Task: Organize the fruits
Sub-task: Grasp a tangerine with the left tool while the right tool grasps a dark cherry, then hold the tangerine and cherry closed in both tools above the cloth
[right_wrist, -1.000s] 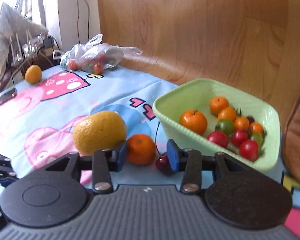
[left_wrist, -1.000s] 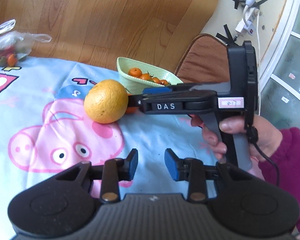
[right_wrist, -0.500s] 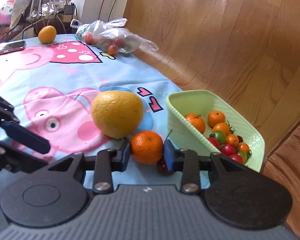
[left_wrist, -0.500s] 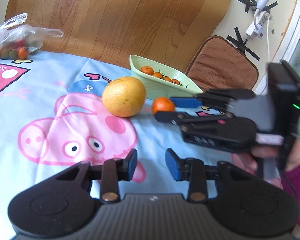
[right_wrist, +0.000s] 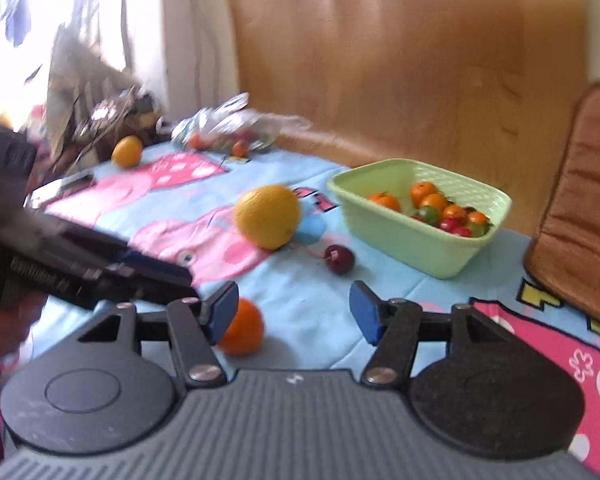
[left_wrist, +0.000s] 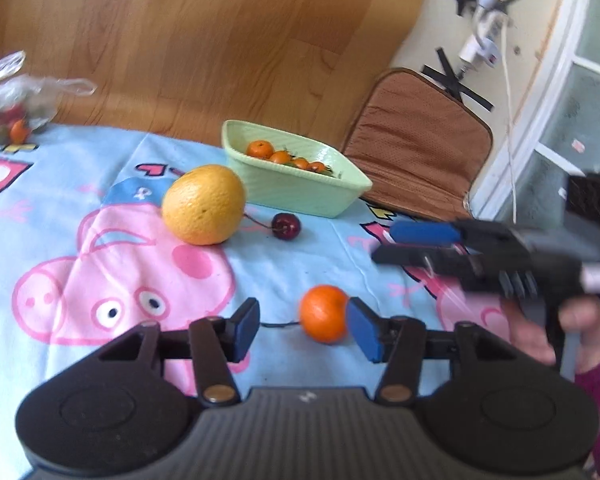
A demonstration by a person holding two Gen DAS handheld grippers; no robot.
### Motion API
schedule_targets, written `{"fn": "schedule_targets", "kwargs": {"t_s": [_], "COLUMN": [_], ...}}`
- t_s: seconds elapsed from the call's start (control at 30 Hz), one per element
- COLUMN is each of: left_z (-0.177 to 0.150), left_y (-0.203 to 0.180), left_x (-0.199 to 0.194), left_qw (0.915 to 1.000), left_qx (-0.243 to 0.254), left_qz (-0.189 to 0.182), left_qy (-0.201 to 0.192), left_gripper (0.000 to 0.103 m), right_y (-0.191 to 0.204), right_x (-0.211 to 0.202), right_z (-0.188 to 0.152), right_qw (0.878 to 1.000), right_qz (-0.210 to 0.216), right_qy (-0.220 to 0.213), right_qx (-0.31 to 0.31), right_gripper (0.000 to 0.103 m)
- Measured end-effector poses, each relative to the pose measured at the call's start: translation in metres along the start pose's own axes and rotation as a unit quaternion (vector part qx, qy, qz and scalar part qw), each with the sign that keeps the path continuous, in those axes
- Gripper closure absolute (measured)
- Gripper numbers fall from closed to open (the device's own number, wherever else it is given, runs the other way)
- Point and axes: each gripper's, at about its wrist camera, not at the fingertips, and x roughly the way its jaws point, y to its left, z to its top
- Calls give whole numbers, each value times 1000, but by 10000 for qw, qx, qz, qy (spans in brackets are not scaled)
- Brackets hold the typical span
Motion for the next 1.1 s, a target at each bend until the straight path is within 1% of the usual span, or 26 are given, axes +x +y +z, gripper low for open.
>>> {"fn": "schedule_targets", "kwargs": {"t_s": [0.03,0.1,0.2,0.3,0.33,0.37,0.4,0.47,0.53,0.6,0.67,0.73,0.8,0.87,0.9,1.0,1.1], "left_z": [-1,-1,1,6,7,6,5,1,-5,-11,-16,-18,-18,-20,-22,-27,-28], "left_y": [-6,-16,-22,-24,-25,-27,-27,-28,-27,-26,-22,-17,-13,-14,-15,-20,-20], "left_x": [3,10,22,36,40,45,48,46,38,27,18,13,10,9,10,13,13], "left_qw": [9999,9993,9988,9985,9982,9978,9974,9973,9976,9981,9982,9985,9985,9980,9975,9954,9955], "left_qx": [144,369,435,428,470,527,568,609,610,570,522,431,361,401,459,686,699], "left_qz": [-3,88,223,326,341,354,368,355,282,239,281,330,415,492,534,658,636], "left_qy": [12,7,27,107,129,182,244,187,152,64,5,-1,-3,-20,-16,-73,-80], "left_gripper": [49,48,45,46,52,61,64,65,65,65,65,65,65,64,63,63,57], "right_y": [-9,-16,-11,-5,-5,-4,-4,-7,-8,-11,-13,-13,-7,8,15,32,40], "right_x": [8,29,62,88,92,96,95,80,56,26,-2,-29,-47,-53,-53,-37,-35], "right_z": [4,9,17,21,20,18,16,13,6,-4,-17,-33,-46,-55,-59,-68,-74], "right_qw": [9995,9986,9988,9986,9983,9976,9973,9972,9980,9982,9972,9962,9960,9972,9978,9983,9987], "right_qz": [-105,-108,-24,0,-11,-29,-73,-140,-205,-361,-439,-392,-268,-120,-112,-290,-430], "right_qy": [19,129,274,461,545,687,714,681,491,263,129,14,10,39,71,238,52], "right_qx": [283,495,401,245,194,127,148,285,335,411,584,774,849,733,644,446,272], "right_gripper": [45,50,49,49,57,71,74,74,74,74,74,74,74,74,73,72,68]}}
